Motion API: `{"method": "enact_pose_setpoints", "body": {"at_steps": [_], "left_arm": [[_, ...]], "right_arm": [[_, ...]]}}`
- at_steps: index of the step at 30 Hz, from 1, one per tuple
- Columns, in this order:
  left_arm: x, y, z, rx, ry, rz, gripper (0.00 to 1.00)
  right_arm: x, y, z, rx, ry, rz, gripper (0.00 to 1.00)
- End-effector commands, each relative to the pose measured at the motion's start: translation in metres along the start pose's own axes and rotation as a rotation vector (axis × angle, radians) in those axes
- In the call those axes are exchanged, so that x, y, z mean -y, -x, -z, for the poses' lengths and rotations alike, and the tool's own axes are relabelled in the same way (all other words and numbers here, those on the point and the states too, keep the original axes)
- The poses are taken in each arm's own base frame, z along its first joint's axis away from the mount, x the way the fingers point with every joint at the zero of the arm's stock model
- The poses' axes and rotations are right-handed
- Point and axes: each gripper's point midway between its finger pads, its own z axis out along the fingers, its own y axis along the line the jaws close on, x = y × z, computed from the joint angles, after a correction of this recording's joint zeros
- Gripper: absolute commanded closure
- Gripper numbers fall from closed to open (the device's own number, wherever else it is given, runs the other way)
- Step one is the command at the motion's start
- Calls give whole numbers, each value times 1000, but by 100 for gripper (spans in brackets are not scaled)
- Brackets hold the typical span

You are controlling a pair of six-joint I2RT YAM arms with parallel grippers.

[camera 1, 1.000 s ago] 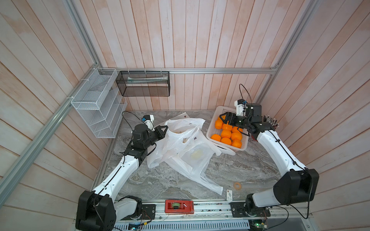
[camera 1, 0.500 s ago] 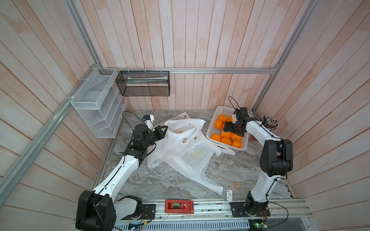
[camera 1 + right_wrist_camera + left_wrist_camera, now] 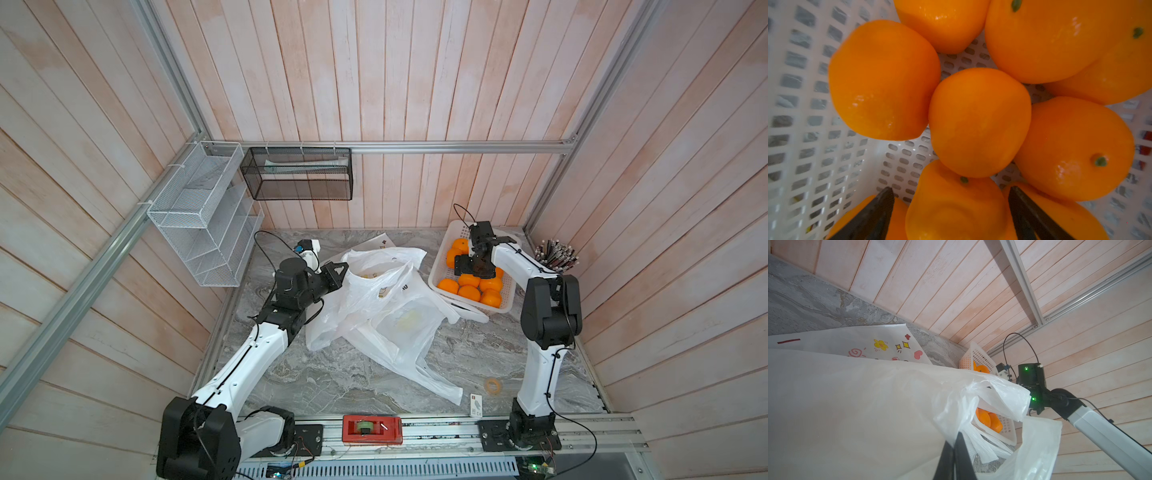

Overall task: Place the oranges into plastic bags & tie knots
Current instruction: Pick up the orange from the basket, then place the orange in the plastic bag.

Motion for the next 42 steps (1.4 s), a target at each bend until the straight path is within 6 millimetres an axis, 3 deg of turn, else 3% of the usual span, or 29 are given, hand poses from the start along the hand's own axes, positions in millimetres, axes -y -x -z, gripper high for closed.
{"method": "enact_pose_setpoints", "body": {"at_steps": [1,7,12,17,23,29,34,38,42], "left_arm": [[-2,1,4,11,9,-19,100],[-3,0,4,9,10,-18,100],[-3,-1,4,6,13,-19,100],[-4,-1,4,5,16,-24,100],[-3,-3,2,-7,6,-26,100],[-4,-5,2,-20,10,-38,100],[-5,-6,3,-24,14,-37,100],[-4,-7,4,-24,10,-28,100],[-2,-8,4,-29,-1,-23,100]], "right_arm": [[4,-15,-14,-74,-41,7,12],[6,-19,-27,-100,-47,7,19],[4,-12,-18,-67,-40,3,38],[-2,3,21,29,15,-3,42],[-25,19,97,185,181,-12,43],[-88,34,198,392,476,41,42],[-166,35,287,545,747,176,42],[-221,22,314,547,852,276,42],[-271,1,308,481,925,343,42]]}}
